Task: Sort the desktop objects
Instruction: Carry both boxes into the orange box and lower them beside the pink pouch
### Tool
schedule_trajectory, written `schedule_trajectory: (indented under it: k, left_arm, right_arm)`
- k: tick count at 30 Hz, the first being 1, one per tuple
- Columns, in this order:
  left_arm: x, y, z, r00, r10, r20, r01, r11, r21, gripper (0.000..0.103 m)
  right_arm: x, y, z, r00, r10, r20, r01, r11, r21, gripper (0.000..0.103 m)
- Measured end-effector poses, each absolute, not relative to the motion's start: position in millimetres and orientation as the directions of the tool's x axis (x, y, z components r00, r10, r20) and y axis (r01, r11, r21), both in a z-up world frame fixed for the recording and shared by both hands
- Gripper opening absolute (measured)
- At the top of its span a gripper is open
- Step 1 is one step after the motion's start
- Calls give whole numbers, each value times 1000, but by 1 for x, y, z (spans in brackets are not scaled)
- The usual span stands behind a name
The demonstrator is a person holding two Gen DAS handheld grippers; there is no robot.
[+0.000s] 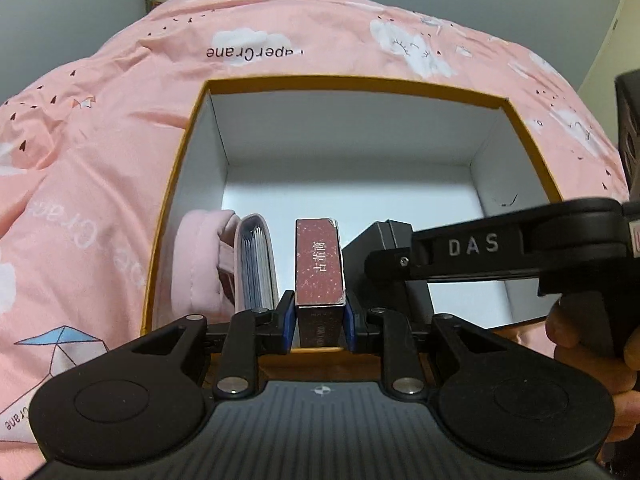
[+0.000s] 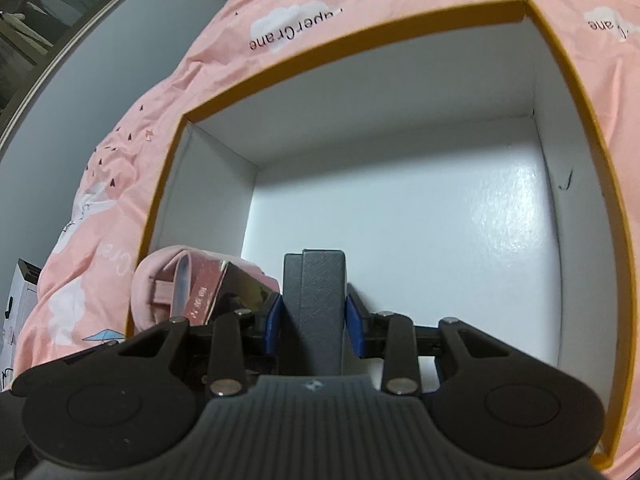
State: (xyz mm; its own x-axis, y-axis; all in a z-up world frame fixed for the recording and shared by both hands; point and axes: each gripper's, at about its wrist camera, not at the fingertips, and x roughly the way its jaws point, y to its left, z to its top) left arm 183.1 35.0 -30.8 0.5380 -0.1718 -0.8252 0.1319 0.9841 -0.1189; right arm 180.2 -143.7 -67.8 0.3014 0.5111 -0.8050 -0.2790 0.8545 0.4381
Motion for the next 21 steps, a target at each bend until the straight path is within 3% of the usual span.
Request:
schedule_trajectory:
  k: [15,21]
  left_arm:
    - [154,62,-4,566,-286,-773,236,955,-180,34]
    - [138,77,2,592,-267,-760,207,962,-177,35]
  right_arm:
    - [179,-124,-70,263,471,-842,-314,867,387,36]
    - [182,-115,-69,256,447,-857,-316,877,363,37]
